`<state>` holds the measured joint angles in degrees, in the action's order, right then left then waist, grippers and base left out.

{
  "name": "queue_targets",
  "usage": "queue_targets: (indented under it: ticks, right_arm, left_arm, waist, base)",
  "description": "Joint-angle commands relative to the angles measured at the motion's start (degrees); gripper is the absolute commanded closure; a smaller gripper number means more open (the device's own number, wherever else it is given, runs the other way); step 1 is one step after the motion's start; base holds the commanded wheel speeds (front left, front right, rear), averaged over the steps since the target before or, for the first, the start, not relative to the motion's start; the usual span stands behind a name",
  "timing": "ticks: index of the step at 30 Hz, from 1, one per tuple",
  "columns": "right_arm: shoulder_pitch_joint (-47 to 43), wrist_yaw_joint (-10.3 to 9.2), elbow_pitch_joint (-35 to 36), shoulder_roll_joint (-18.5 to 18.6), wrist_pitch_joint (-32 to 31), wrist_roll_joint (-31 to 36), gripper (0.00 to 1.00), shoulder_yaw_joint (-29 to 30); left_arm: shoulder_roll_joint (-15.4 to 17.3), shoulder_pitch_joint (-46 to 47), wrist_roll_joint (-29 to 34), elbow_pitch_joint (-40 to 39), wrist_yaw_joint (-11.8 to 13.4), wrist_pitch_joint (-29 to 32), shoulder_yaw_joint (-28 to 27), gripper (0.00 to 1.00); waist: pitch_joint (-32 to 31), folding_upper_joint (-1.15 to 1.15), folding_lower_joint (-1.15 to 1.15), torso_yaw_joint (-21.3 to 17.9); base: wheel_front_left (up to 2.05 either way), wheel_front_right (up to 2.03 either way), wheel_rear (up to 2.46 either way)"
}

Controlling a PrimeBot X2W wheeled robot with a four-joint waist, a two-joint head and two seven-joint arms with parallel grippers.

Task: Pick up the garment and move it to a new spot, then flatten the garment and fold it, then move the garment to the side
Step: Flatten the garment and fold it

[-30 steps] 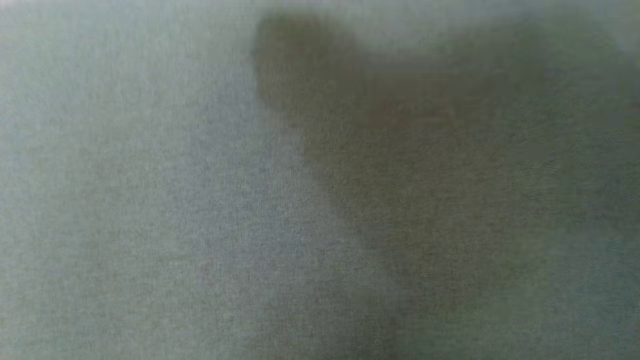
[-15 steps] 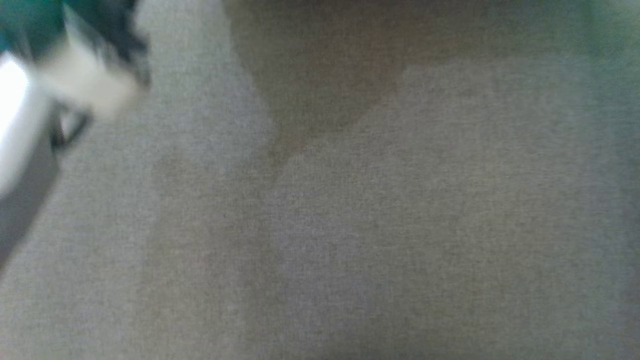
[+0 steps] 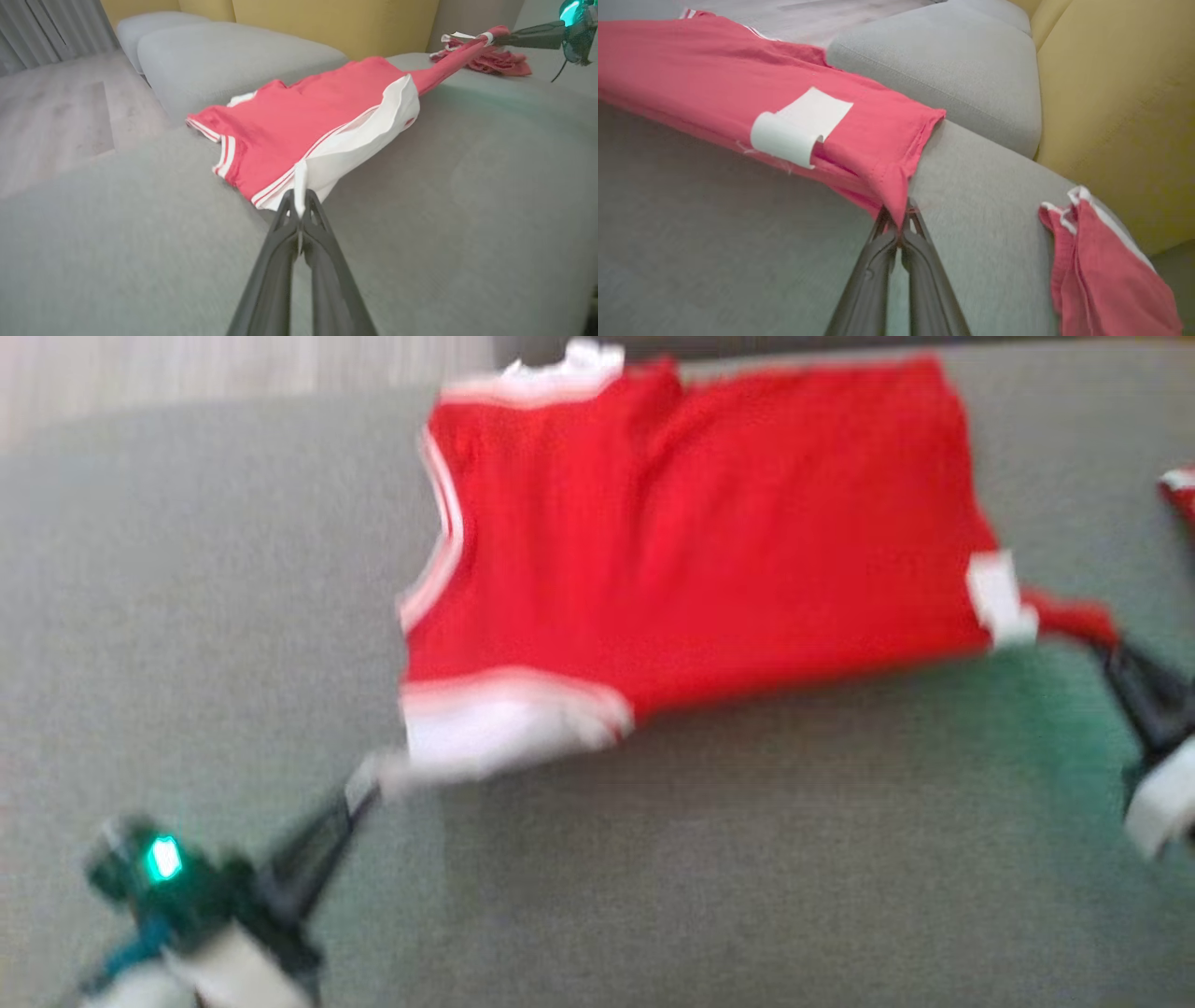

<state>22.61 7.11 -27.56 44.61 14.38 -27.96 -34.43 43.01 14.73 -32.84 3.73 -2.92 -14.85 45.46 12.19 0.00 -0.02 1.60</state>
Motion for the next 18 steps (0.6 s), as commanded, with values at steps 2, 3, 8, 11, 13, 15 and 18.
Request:
queue_targets:
  ticks: [2, 3, 8, 11, 13, 15, 18]
  right_arm:
    - [-4.99, 0.37, 1.46, 1.5, 0.62, 0.41, 1.0, 1.52]
    - [-7.25, 0.37, 1.99, 1.18, 0.62, 0.67, 1.0, 2.21]
    - [-17.6, 0.37, 4.65, 0.04, 0.62, 2.83, 1.0, 4.8]
    - [-22.7, 0.37, 6.45, -0.02, 0.62, 2.93, 1.0, 5.75]
    - [-24.99, 0.37, 7.63, 0.12, 0.62, 2.35, 1.0, 6.12]
    - [-25.94, 0.37, 8.57, 0.23, 0.62, 1.68, 1.0, 6.51]
    - [-25.13, 0.37, 9.24, 0.31, 0.62, 0.8, 1.0, 7.02]
  left_arm:
    - [2.58, -2.81, -0.8, -1.61, 0.89, -0.15, -1.76, 1.0]
    - [2.22, -5.16, -1.47, -2.06, 0.95, -0.15, -1.5, 1.0]
    - [1.74, -13.38, -2.06, -3.76, 0.99, -0.15, -0.38, 1.0]
    - [2.02, -15.59, -2.07, -3.84, 0.28, -0.15, 0.71, 1.0]
    - [2.04, -15.84, -2.64, -3.86, -0.6, -0.12, 1.21, 1.0]
    - [2.2, -14.87, -2.57, -3.84, -1.01, 0.11, 1.16, 1.0]
    - [1.92, -11.65, -2.27, -3.72, -1.71, 0.38, 0.54, 1.0]
  waist:
    - [-5.34, 0.0, 0.02, -0.56]
    - [-6.25, 0.0, 0.02, -0.61]
    - [-9.7, 0.0, 0.02, -0.61]
    - [-10.79, 0.0, 0.02, -0.43]
    - [-10.75, 0.0, 0.02, -0.44]
    - [-9.85, 0.0, 0.02, -0.54]
    - [-8.07, 0.0, 0.02, -0.6]
  base:
    - [0.0, 0.0, 0.0]
    - [0.0, 0.0, 0.0]
    - [0.0, 0.0, 0.0]
    - [0.0, 0.0, 0.0]
    - [0.0, 0.0, 0.0]
    - [0.0, 0.0, 0.0]
    - [0.0, 0.0, 0.0]
